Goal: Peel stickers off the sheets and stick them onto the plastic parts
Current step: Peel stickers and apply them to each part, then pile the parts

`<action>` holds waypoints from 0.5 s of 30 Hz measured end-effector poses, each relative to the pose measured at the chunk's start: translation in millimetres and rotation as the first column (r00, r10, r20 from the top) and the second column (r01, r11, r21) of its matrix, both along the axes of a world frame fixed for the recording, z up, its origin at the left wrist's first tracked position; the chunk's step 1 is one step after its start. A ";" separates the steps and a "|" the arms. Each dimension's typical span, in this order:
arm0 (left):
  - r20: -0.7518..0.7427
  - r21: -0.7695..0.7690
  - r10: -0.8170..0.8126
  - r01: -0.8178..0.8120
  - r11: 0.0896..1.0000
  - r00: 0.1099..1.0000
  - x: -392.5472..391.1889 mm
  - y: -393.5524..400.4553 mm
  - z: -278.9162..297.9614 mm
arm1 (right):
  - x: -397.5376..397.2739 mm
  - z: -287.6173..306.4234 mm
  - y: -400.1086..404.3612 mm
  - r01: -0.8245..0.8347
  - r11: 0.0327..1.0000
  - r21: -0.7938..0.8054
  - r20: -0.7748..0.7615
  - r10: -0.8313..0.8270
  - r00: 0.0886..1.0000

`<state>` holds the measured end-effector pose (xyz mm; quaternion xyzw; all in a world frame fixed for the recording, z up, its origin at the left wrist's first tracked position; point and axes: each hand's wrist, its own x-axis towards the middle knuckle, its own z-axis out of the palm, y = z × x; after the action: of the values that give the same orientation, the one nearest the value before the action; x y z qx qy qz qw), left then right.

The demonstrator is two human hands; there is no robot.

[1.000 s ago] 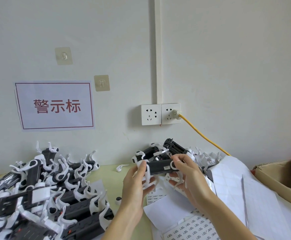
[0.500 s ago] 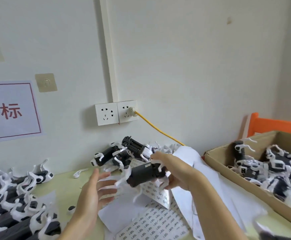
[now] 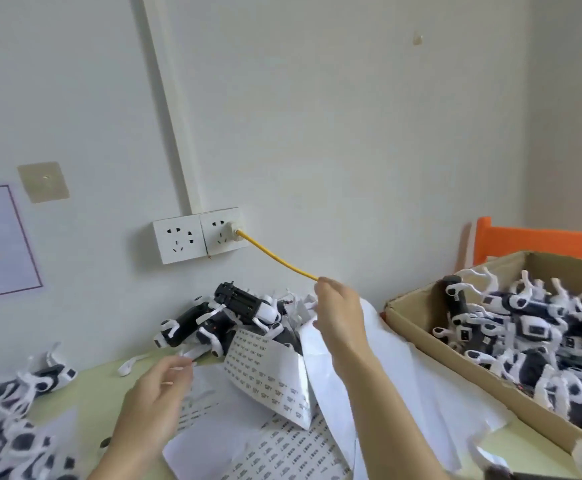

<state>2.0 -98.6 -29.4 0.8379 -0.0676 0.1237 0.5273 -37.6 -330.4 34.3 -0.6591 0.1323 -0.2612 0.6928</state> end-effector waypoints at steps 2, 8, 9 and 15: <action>0.060 0.250 -0.023 0.007 0.968 0.998 5.2 2.0 11.6 | 3.3 -3.6 34.8 -0.141 0.964 -0.226 -0.027 0.138 0.990; 0.028 0.908 0.089 -0.062 0.415 0.996 42.0 63.8 70.7 | 12.0 -24.2 95.9 -0.338 0.649 -0.681 -0.175 0.304 0.936; -0.055 0.944 0.150 0.003 0.331 0.987 47.6 80.5 82.4 | 14.5 -27.7 98.8 -0.351 0.611 -0.709 -0.184 0.321 0.929; -0.523 0.791 0.100 0.438 0.427 0.847 30.3 139.8 122.4 | 24.4 -32.8 98.4 -0.352 0.607 -0.713 -0.168 0.340 0.925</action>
<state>32.3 41.2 93.0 0.9758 -0.0721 -0.2060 0.0149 -13.1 -231.9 1.4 -0.8948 -0.1075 -0.1482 0.4072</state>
